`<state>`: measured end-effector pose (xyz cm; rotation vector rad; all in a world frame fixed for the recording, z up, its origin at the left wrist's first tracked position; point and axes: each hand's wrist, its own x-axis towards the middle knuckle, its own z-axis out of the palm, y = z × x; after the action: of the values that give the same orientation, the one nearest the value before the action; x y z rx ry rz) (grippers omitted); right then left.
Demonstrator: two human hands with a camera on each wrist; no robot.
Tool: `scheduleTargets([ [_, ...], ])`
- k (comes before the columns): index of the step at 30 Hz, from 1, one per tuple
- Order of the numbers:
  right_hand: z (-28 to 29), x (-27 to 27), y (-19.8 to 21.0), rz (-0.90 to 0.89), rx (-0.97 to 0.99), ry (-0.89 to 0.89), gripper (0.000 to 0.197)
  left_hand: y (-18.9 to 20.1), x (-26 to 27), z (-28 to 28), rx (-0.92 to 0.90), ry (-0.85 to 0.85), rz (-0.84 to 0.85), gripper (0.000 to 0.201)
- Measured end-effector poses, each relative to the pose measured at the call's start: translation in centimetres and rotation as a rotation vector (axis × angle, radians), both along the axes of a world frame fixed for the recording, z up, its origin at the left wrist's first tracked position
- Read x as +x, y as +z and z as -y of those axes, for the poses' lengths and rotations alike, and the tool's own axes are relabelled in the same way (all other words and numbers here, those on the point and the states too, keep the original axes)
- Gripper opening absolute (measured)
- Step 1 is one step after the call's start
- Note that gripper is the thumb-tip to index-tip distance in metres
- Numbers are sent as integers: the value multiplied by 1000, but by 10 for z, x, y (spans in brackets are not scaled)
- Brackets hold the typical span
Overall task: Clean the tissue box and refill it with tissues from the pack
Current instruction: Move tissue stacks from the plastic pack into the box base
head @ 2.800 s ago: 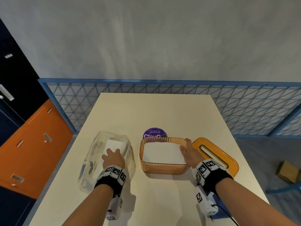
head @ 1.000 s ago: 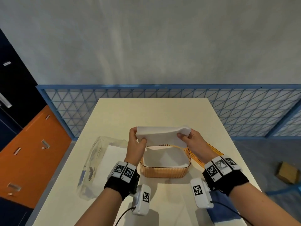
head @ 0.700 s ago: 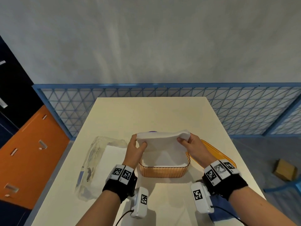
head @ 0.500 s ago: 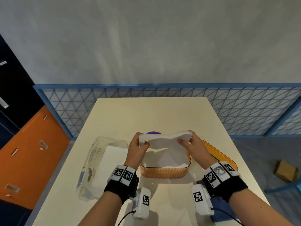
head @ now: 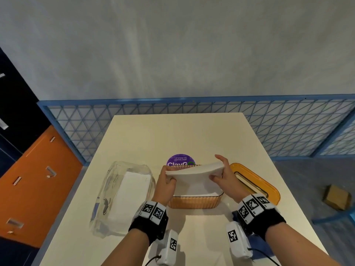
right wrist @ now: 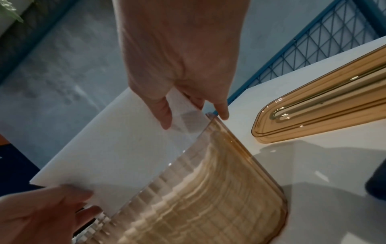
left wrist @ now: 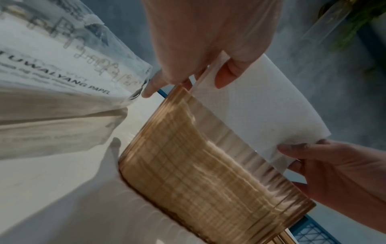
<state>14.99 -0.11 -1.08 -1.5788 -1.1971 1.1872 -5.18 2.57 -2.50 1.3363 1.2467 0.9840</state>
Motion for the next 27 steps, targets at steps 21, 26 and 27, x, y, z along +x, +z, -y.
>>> scheduleTargets([
  [21,-14,2,13,41,-30,-20,23,15,-3,-17,57,100,-135,14],
  [26,-21,6,9,149,-84,-57,18,12,-1,-23,-63,116,-270,21],
  [27,-23,5,7,156,-118,-63,22,11,1,-24,-97,102,-374,28],
])
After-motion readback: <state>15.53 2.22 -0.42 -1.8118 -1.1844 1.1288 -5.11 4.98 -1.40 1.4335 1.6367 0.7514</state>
